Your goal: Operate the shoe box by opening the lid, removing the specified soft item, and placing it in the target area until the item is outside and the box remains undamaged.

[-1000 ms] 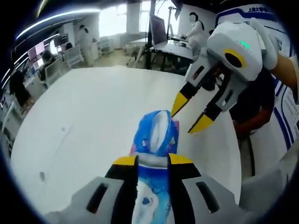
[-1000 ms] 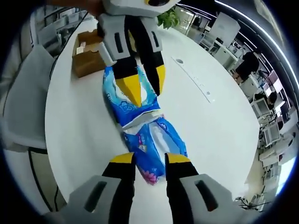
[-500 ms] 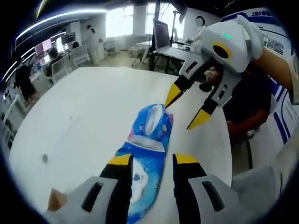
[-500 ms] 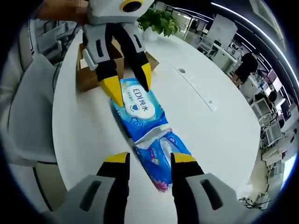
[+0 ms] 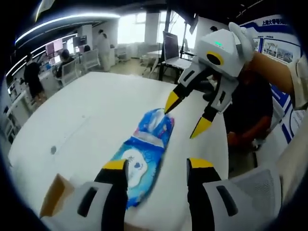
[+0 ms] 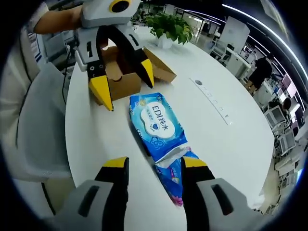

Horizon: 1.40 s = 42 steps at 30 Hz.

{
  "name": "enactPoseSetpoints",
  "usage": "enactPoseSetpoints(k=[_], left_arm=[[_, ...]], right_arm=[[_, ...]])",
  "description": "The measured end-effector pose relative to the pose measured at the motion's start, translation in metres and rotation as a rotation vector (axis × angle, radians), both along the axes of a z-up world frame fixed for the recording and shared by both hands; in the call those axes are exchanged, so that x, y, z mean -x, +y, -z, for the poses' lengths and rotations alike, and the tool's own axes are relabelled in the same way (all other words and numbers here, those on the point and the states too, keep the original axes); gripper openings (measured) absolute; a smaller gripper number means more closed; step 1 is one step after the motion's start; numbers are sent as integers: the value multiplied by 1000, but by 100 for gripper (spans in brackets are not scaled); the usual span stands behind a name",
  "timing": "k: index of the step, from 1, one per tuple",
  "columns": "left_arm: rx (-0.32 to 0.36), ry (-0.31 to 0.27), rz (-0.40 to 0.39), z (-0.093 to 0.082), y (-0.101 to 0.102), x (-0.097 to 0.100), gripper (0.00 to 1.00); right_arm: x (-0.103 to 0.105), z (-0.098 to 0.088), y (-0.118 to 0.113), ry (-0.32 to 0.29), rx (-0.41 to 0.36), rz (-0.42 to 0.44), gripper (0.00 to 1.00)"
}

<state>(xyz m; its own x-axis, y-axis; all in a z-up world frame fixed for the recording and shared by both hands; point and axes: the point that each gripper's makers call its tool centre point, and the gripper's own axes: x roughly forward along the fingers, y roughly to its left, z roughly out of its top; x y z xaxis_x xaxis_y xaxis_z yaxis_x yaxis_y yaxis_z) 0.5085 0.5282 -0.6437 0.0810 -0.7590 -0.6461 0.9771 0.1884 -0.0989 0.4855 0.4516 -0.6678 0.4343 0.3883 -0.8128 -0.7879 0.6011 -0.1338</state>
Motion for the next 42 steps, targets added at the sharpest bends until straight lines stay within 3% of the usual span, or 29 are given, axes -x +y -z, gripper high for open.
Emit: enactPoseSetpoints(k=[8,18,42], left_arm=[[19,-19,-36,-15,35,-3,57],[36,-30,-141,-24,90,-14,60],[-14,-52,-383,-14,220,-26,61]], right_arm=[[1,-8,30,27,-34,-60,46],[-2,-17,66,54,-81,-124,53],[-9,-12,139,98,-89,-301,60]])
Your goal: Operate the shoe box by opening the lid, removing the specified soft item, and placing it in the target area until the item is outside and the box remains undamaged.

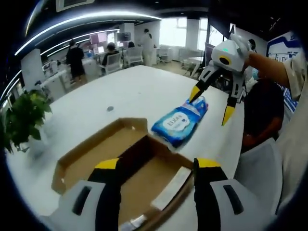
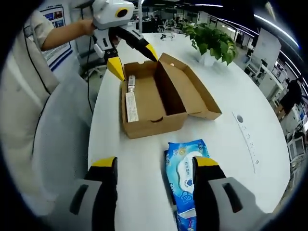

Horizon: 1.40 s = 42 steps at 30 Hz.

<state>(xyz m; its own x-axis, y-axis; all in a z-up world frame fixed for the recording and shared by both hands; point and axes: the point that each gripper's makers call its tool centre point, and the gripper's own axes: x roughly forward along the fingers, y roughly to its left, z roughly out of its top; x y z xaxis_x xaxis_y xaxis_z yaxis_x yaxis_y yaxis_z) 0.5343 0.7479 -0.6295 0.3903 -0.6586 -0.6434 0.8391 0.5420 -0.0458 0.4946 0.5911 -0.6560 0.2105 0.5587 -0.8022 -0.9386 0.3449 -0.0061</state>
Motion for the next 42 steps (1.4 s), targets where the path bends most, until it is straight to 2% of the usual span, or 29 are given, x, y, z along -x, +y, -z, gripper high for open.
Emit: enactPoseSetpoints(k=[15,23,26,35,42], left_arm=[[-58,15,-155,23,78,4,60],[-72,20,-237,29,110,7,60],[-79,19,-271,31,123,2,59],[-96,31,-365,43,156,2,54],[-96,49,-426,51,174,2,48]], right_arm=[[-6,5,35,1,1,-82,61],[-12,7,50,-4,4,-115,61],[-14,9,57,-8,6,-130,58],[-16,13,76,-23,3,-166,55],[-18,20,88,-34,12,-194,53]])
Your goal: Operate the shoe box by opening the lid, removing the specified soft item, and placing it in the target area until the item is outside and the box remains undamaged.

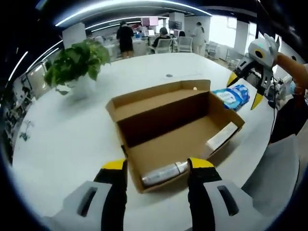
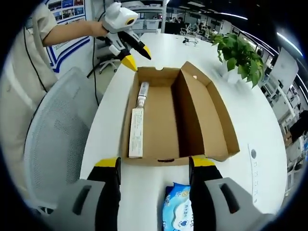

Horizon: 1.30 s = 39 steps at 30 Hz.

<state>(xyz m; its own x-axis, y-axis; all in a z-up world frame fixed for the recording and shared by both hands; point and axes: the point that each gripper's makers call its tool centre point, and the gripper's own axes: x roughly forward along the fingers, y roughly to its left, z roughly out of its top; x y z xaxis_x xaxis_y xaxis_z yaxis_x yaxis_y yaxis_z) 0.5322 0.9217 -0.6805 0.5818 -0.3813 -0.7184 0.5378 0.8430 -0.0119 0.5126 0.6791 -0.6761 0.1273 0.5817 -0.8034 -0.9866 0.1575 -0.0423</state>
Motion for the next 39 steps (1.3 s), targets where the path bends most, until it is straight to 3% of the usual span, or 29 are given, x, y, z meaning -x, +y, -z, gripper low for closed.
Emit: enactPoseSetpoints(k=[19,31,39], left_arm=[[-15,59,-79,26,22,11,31],[29,97,-114,32,23,12,17],[37,107,-127,36,26,10,12]], right_arm=[[-4,26,29,8,-1,-35,48],[-3,51,46,93,5,-61,48],[-1,63,54,150,-9,-54,46]])
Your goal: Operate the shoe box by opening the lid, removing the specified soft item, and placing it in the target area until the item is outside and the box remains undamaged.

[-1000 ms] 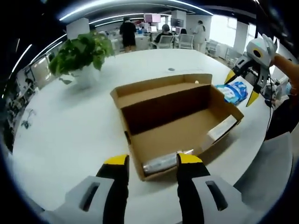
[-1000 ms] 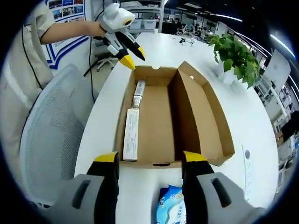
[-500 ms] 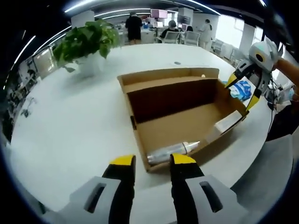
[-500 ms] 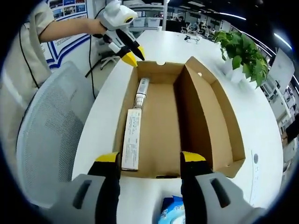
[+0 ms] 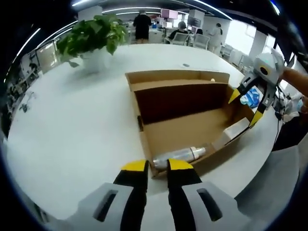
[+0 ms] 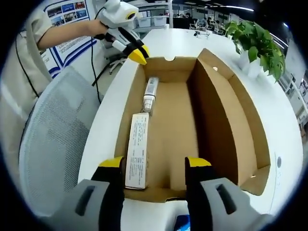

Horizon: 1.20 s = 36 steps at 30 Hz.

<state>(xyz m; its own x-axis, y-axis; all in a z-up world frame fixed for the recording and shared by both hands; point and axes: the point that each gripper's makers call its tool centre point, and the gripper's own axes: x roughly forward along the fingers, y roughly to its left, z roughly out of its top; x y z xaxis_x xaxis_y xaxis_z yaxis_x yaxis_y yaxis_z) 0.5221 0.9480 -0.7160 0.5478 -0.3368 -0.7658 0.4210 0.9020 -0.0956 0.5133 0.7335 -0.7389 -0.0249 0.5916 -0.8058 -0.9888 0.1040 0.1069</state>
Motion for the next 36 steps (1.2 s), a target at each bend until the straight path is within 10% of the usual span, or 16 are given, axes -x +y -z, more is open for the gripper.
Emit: enactPoseSetpoints(k=[36], left_arm=[[4,-2,-3,1,3,-2,9]], right_arm=[[19,7,4,41,12,-13,15]])
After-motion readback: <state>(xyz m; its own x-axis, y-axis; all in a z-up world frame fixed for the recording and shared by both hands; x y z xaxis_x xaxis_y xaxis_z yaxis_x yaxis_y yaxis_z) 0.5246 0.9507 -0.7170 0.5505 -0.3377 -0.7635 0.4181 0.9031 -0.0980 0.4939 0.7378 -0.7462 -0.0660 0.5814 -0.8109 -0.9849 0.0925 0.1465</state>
